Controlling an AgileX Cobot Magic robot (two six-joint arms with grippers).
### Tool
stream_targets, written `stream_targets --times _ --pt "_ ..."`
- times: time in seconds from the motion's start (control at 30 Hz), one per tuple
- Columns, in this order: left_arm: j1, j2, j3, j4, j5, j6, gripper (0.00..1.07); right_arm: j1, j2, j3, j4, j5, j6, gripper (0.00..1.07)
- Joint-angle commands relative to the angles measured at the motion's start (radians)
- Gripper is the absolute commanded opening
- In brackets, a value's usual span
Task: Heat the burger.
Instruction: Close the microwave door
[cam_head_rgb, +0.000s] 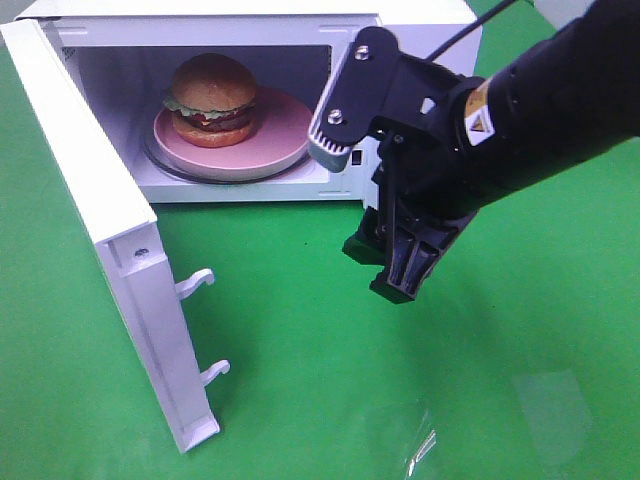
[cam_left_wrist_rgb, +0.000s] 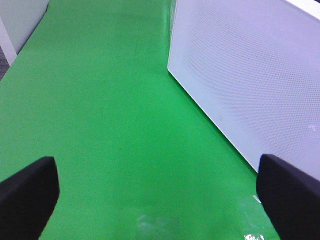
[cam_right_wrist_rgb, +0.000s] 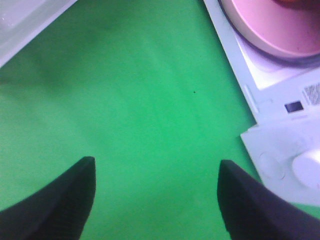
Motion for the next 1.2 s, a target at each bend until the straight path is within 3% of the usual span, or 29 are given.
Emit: stream_targets --times 0.03,0.23,0.3,0.97,1.2 --pt "0.003 -0.015 -0.001 -0.006 -0.016 0.0 1.0 -0.002 -0.058 0.042 0.001 0.003 0.13 0.68" --pt "0.003 -0.015 -0.001 -0.006 -0.016 0.0 1.0 -0.002 -0.173 0.117 0.001 0.07 0.318 0.68" --pt "0.003 -0.015 -0.001 -0.006 -0.016 0.0 1.0 -0.002 -0.252 0.142 0.008 0.181 0.338 0.69" --pt "0.003 -0.015 -0.001 -0.006 -0.016 0.0 1.0 -0.002 -0.591 0.146 0.007 0.608 0.408 0.72" --pt "0.003 -0.015 -0.001 -0.006 -0.016 0.0 1.0 -0.002 -0.683 0.146 0.008 0.662 0.426 0.72"
